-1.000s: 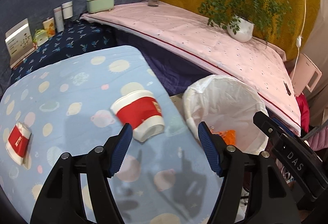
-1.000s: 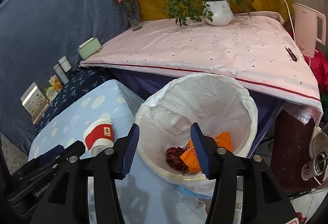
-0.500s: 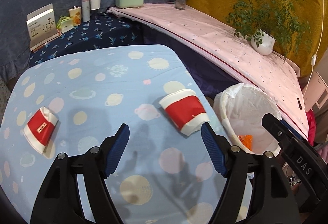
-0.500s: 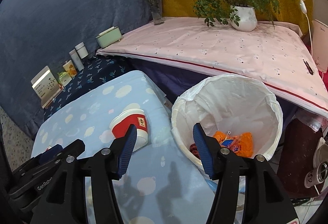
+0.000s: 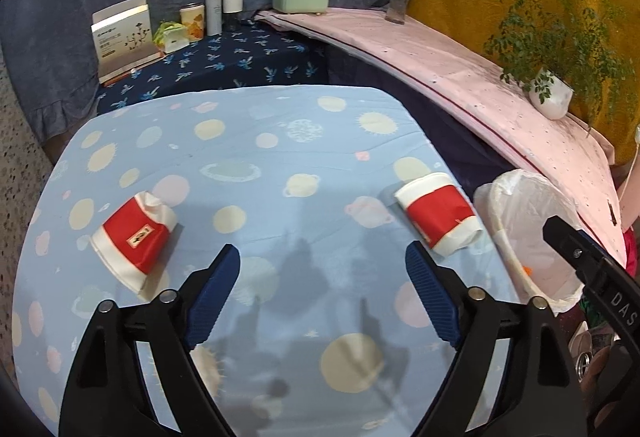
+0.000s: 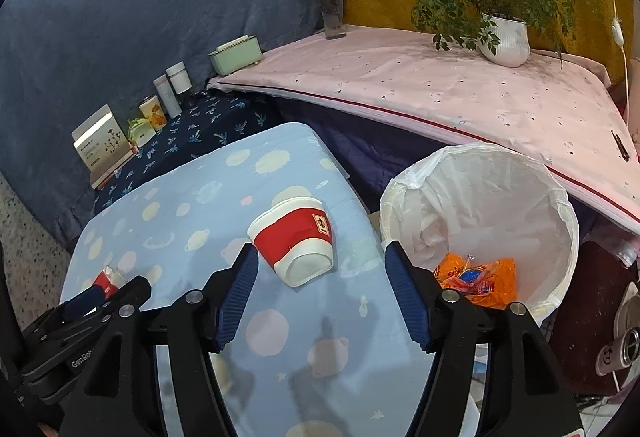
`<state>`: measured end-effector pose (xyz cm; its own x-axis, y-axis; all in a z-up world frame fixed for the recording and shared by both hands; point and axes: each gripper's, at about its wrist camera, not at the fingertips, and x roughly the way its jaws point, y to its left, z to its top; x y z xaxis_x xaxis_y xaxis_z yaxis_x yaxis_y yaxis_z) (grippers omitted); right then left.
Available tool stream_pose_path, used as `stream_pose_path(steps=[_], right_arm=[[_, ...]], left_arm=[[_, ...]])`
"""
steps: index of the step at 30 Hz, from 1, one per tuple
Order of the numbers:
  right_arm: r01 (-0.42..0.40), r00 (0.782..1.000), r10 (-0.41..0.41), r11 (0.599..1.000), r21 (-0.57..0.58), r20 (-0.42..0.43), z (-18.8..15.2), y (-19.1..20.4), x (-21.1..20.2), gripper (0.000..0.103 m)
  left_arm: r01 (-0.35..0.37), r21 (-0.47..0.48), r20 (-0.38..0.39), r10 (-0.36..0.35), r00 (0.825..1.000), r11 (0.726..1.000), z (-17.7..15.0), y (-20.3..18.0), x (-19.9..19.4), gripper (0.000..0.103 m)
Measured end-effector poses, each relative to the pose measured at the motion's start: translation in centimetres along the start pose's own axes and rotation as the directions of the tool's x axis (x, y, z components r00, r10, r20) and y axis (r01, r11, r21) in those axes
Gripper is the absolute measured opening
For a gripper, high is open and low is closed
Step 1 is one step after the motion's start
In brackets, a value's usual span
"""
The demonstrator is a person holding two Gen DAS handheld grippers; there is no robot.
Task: Collect trash
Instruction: 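Move both open grippers back over the red-and-white paper cups on the table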
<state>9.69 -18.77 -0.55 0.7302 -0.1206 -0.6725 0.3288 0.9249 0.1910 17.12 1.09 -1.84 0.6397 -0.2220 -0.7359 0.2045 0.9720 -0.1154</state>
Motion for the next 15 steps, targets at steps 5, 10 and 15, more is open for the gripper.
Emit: stream_pose_path(steps=[5, 10, 15], right_arm=[[-0.005, 1.000, 0.005, 1.000, -0.018, -0.027, -0.2, 1.2, 1.2, 0.066], [-0.006, 0.999, 0.004, 0.999, -0.043, -0.044, -0.4, 2.6, 2.5, 0.072], [-0.005, 0.998, 0.000, 0.997, -0.079, -0.064, -0.5, 3.9, 3.7, 0.074]], left_arm=[[-0.037, -0.023, -0.003, 0.037, 0.999, 0.999, -0.1, 2.5, 0.4, 0.084], [-0.083, -0.040, -0.002, 0.083, 0.997, 0.996, -0.2, 4.9, 0.7, 0.087], [-0.128, -0.036, -0.006, 0.128, 0.992, 0.991, -0.4, 7.2, 1.2, 0.089]])
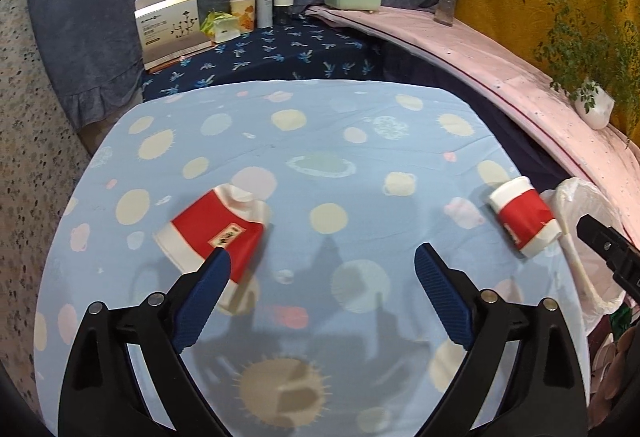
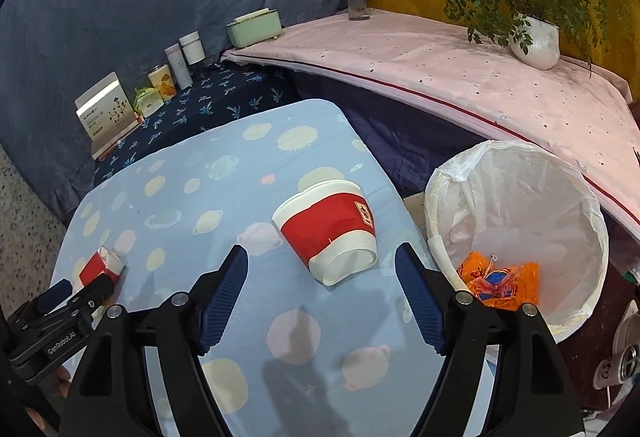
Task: Collect trash
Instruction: 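Move both open grippers back over the red-and-white paper cups on the table, then grasp a red-and-white paper cup with the left gripper while the right gripper grasps another cup, then lift and carry both red-and-white cups over the trash bin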
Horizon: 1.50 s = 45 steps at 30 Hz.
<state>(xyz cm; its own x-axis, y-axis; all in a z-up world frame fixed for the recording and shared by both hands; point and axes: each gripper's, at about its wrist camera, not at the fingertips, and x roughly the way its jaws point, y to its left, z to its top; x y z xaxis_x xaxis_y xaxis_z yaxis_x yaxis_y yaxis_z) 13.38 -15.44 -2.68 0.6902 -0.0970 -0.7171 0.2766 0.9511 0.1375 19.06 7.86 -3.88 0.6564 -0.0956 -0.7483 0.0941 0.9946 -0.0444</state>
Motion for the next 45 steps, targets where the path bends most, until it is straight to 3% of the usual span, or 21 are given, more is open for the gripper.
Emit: stream_pose_path(steps=[12, 24, 36, 45], right_arm=[[0.017, 0.998, -0.021, 0.997, -0.070, -0.052, 1.0, 1.0, 4.1, 0.081], [0.046, 0.992, -0.057, 0.995, -0.092, -0.117, 1.4, 0.7, 8.9, 0.081], [0.031, 0.987, -0.042, 0.997, -0.076, -0.153, 0.9, 0.9, 11.0, 0.078], [0.012, 0.994, -0.019, 0.998, -0.059, -0.110, 0.7, 1.3, 9.4, 0.077]], left_arm=[[-0.066, 0.062, -0.001, 0.066, 0.998, 0.996, 0.1, 4.4, 2.1, 0.094], [-0.083, 0.076, -0.098, 0.090, 0.991, 0.994, -0.2, 7.8, 6.4, 0.094], [-0.006, 0.034, -0.127, 0.010, 0.992, 0.999, -0.3, 7.4, 7.5, 0.089], [0.029, 0.058, -0.088, -0.024, 0.996, 0.998, -0.1, 5.1, 6.0, 0.088]])
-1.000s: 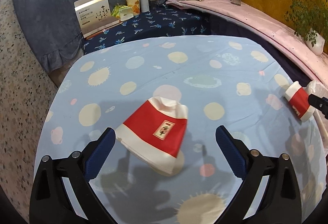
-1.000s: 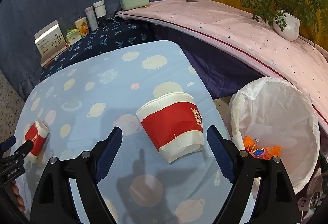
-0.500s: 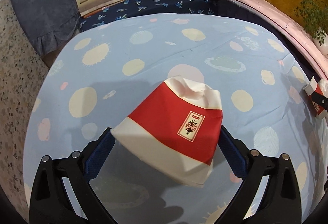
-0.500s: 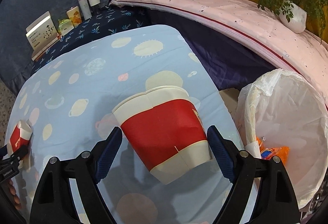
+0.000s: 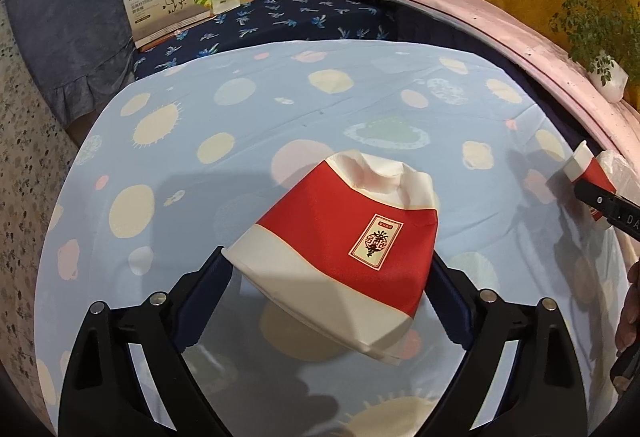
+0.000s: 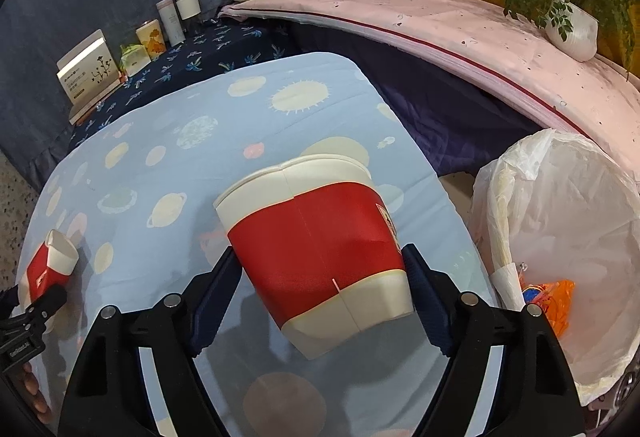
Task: Collect trash
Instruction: 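Lift and carry both red-and-white cups over the trash bin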
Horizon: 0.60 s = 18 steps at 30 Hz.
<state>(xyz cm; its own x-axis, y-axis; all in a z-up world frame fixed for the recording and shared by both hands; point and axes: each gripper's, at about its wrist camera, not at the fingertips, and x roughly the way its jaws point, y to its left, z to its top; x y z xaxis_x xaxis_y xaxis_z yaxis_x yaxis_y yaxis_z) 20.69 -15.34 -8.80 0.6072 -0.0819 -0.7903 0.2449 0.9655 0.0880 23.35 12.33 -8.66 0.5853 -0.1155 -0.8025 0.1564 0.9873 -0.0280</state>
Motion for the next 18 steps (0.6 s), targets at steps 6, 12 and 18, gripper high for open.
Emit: stream_pose_path(steps=[6, 12, 18], right_arm=[[-0.019, 0.999, 0.018, 1.000, 0.010, 0.045, 0.3, -0.1, -2.4, 0.077], [-0.026, 0.995, 0.023, 0.999, 0.029, 0.100, 0.7, -1.4, -5.6, 0.077], [-0.025, 0.987, 0.014, 0.997, 0.067, 0.157, 1.0, -3.9, -8.9, 0.077]], left_arm=[[0.041, 0.021, 0.026, -0.042, 0.999, 0.999, 0.5, -2.9, -1.5, 0.088], [0.082, 0.054, 0.054, -0.085, 0.995, 0.995, 1.2, -6.5, -3.5, 0.088], [0.118, 0.113, 0.079, -0.127, 0.989, 0.987, 1.5, -10.6, -5.4, 0.088]])
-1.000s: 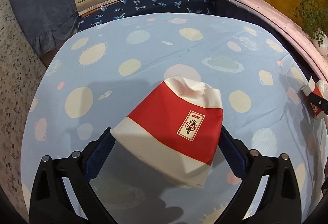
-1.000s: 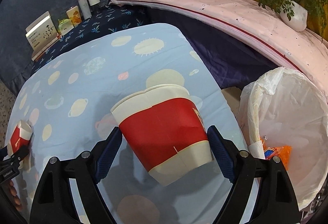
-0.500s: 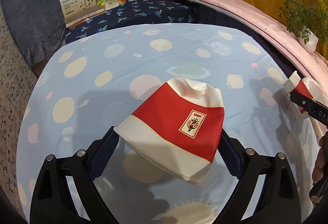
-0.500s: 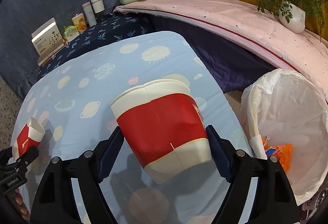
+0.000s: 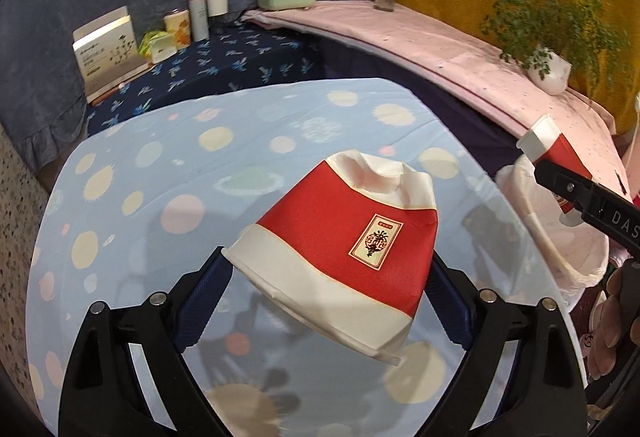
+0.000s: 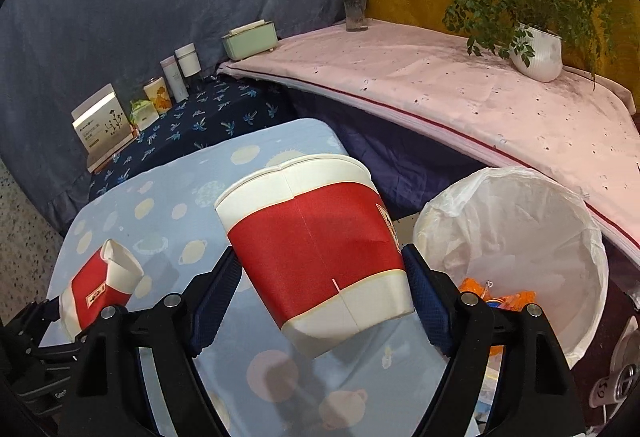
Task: Collect trash
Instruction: 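Lift and carry both red-and-white cups over the trash bin, then open both grippers to drop the two cups into the bin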
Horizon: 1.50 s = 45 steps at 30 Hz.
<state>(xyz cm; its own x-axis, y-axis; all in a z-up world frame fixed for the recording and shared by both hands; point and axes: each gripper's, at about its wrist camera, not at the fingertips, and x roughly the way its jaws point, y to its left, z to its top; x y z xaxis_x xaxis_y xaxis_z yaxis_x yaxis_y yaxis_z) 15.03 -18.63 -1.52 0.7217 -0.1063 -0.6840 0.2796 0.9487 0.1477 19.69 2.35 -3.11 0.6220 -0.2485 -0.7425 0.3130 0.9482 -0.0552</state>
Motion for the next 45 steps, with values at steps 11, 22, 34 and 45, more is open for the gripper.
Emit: stream_pose_path(steps=[11, 22, 34, 45], right_arm=[[0.058, 0.996, -0.064, 0.994, 0.091, 0.066, 0.3, -6.6, -4.6, 0.077], [0.109, 0.989, -0.126, 0.976, 0.188, 0.082, -0.6, -13.1, -6.6, 0.077], [0.154, 0.983, -0.175, 0.950, 0.271, 0.056, -2.7, -18.5, -6.9, 0.077], [0.181, 0.978, -0.204, 0.932, 0.314, 0.044, -3.4, -21.4, -6.8, 0.077]], left_arm=[[0.076, 0.130, 0.034, -0.081, 0.996, 0.989, 1.4, -8.6, -1.7, 0.088], [0.135, 0.241, 0.011, -0.141, 0.990, 0.961, 1.1, -16.1, -1.3, 0.088], [0.182, 0.323, -0.025, -0.184, 0.983, 0.929, 0.5, -21.9, 0.1, 0.088], [0.222, 0.372, -0.057, -0.216, 0.975, 0.901, 0.4, -25.9, 1.8, 0.089]])
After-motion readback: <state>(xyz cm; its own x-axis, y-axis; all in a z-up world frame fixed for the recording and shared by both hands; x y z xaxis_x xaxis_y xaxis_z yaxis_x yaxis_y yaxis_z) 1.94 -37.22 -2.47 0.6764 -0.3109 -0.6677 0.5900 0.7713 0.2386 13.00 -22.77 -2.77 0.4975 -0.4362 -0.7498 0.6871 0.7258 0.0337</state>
